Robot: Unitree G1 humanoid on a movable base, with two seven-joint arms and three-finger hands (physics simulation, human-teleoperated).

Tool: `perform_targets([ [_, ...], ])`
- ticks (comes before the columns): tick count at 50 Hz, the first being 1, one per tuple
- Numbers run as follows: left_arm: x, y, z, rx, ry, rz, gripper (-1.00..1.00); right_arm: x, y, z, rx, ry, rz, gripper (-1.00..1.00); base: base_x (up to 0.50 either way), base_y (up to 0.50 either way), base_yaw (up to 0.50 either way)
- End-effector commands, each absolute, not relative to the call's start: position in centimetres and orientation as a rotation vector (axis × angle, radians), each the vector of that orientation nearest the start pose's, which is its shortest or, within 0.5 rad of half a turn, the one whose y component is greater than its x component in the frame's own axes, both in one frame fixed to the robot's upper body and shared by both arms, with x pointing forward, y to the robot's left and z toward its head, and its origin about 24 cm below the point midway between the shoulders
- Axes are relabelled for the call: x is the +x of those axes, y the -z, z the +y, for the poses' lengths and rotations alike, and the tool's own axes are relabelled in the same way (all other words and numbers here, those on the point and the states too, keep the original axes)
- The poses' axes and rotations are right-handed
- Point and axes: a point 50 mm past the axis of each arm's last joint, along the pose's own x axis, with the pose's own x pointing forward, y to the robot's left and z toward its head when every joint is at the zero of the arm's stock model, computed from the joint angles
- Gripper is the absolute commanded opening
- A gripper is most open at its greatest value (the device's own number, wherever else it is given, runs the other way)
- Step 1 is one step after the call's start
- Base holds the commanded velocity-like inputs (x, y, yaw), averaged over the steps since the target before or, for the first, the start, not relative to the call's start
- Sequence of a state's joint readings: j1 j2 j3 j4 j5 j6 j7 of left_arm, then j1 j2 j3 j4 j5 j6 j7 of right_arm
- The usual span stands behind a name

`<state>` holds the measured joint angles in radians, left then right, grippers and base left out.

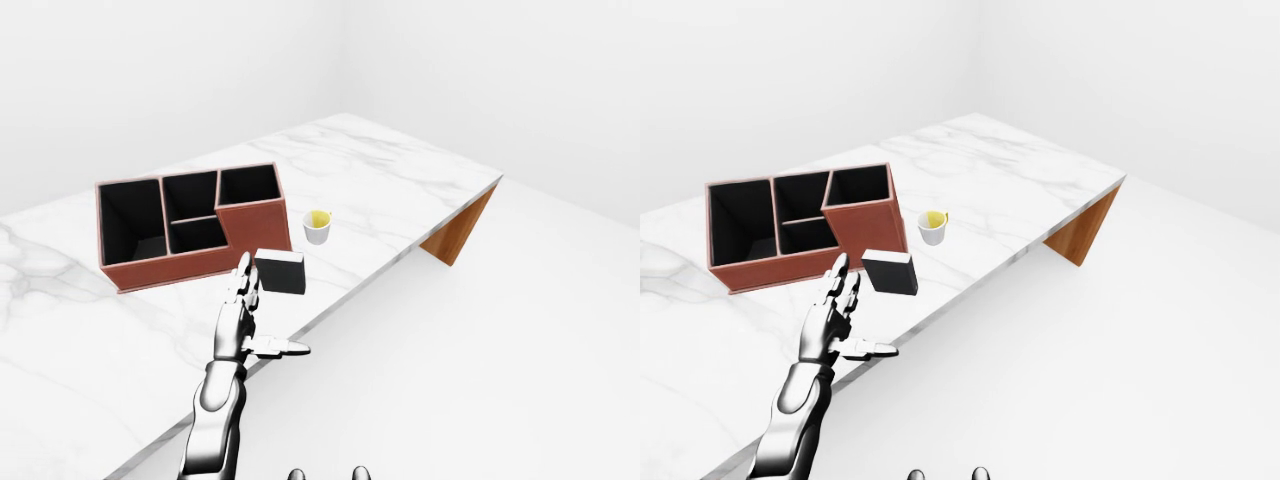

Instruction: Pick up the book and place it in the right compartment of the caddy.

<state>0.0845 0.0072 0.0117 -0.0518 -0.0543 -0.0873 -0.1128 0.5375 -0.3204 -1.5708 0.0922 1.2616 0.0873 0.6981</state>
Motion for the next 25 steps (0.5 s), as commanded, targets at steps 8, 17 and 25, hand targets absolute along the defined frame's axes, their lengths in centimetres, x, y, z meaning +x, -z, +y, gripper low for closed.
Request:
perform_targets([
  [8, 23.0, -5.4, 15.8, -0.023, 0.013, -0.111, 1.00, -8.0, -15.4, -42.6, 0.170, 0.739, -0.733, 1.00, 0.00, 0.00, 0.00],
  [17, 22.8, -6.1, 16.6, 0.024, -0.105, -0.137, 1.00, -8.0, -15.4, -42.6, 0.169, 0.741, -0.729, 1.00, 0.00, 0.00, 0.00],
  [25, 22.4, -6.1, 17.1, 0.129, -0.208, -0.136, 1.00, -8.0, -15.4, -42.6, 0.167, 0.739, -0.729, 1.00, 0.00, 0.00, 0.00],
])
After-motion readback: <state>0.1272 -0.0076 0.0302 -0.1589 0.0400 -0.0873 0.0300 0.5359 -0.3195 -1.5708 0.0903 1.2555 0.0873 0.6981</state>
